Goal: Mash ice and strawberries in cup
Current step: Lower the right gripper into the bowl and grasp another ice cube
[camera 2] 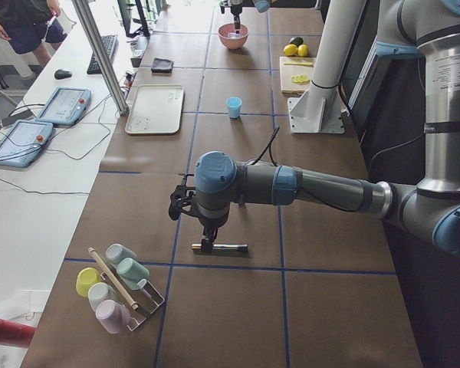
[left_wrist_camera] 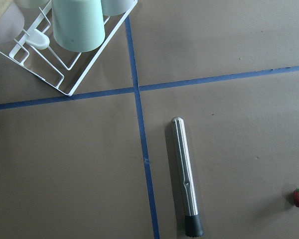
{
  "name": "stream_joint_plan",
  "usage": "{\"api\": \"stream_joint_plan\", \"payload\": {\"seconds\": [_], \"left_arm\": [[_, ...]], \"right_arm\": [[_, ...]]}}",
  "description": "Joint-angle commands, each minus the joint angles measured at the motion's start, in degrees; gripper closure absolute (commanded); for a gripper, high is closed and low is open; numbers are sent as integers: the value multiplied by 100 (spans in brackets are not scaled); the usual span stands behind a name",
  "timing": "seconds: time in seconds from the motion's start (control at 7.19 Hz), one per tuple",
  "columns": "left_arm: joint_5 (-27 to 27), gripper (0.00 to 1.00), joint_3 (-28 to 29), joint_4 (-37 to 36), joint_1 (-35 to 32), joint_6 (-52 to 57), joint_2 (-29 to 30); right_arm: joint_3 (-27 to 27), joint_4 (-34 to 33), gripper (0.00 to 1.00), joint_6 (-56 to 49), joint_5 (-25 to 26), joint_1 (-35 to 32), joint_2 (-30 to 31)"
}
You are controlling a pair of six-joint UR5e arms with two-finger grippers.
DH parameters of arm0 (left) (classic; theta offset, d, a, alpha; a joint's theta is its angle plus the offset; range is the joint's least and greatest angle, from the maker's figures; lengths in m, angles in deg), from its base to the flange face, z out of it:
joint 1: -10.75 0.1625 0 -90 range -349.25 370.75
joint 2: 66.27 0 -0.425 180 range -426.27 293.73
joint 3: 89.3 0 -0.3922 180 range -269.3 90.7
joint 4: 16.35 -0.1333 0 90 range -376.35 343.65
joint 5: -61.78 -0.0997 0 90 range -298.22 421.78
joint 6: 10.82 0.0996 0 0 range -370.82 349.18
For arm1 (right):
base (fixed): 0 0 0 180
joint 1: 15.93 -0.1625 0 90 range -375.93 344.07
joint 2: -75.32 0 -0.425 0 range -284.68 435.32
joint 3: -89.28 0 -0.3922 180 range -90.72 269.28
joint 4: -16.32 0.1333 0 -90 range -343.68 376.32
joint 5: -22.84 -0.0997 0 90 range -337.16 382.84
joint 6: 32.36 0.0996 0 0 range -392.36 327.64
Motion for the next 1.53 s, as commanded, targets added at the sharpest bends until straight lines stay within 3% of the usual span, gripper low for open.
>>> {"api": "stream_joint_plan", "payload": {"seconds": [0.0,0.14,0.56,0.7,0.83,1.11,1.39], "left_arm": [[8,0,-19,-9,-1,-5,-3],[8,0,-28,-17,-1,4,-12],[17,0,-37,-18,-1,4,-12],[17,0,-37,-18,-1,-5,-20],[17,0,-37,-18,-10,-5,-21],[17,0,-28,-26,-1,4,-21],[17,0,-37,-26,-1,-5,-21]], "right_arm": [[-3,-5,70,-1,13,0,5],[-3,4,98,7,13,0,5],[-501,-92,100,-36,-48,-244,119],[-1000,-389,100,-37,-83,-446,293],[-1614,-1123,100,-37,-83,-561,234],[-1963,-2485,100,59,-196,-571,-928],[-1893,-3604,100,1072,-268,128,-2632]]}}
